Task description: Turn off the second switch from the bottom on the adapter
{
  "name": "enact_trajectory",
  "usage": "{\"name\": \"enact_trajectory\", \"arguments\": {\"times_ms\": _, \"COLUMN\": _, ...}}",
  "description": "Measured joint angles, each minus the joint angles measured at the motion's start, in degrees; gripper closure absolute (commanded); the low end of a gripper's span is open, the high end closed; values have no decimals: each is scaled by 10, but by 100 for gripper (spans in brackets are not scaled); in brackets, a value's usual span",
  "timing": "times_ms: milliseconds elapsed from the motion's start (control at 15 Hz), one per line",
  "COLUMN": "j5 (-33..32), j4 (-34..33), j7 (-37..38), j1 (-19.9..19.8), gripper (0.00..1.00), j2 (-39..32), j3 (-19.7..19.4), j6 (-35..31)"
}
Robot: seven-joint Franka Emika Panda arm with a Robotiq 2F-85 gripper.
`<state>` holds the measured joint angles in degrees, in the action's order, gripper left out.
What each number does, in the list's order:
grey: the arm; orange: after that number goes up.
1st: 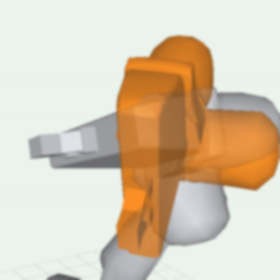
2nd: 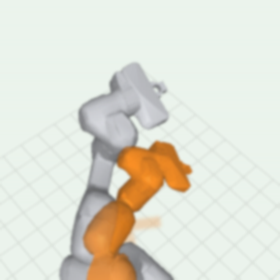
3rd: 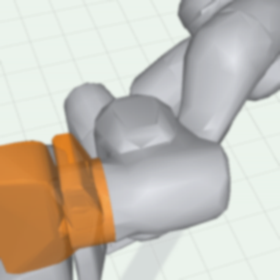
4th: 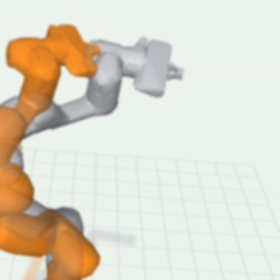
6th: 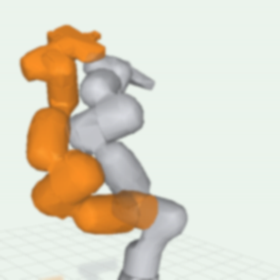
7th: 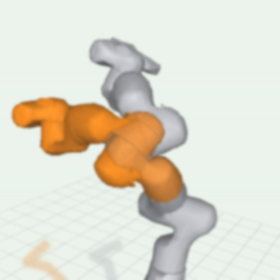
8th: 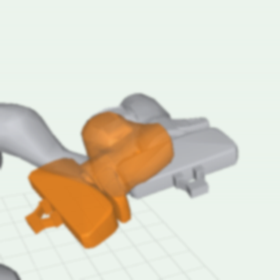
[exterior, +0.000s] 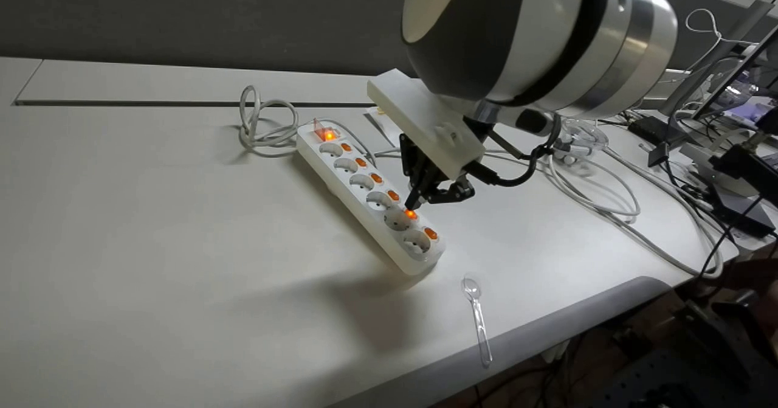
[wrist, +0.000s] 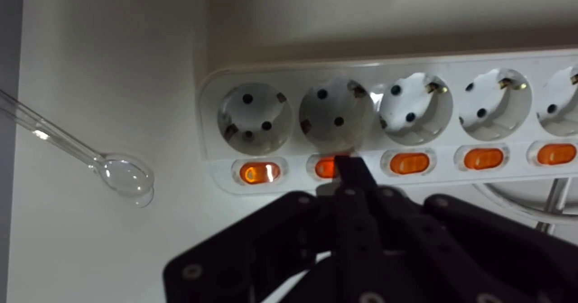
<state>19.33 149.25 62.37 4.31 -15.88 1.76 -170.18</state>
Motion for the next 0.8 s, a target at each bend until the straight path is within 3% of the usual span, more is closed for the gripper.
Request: {"name": "enact_trajectory", "arguments": {"times_ms": 800, "j5": 0, "j4": -2, "j7": -5, "j1": 0, "gripper": 100, "j2": -11, "j3": 0, "j6": 0}}
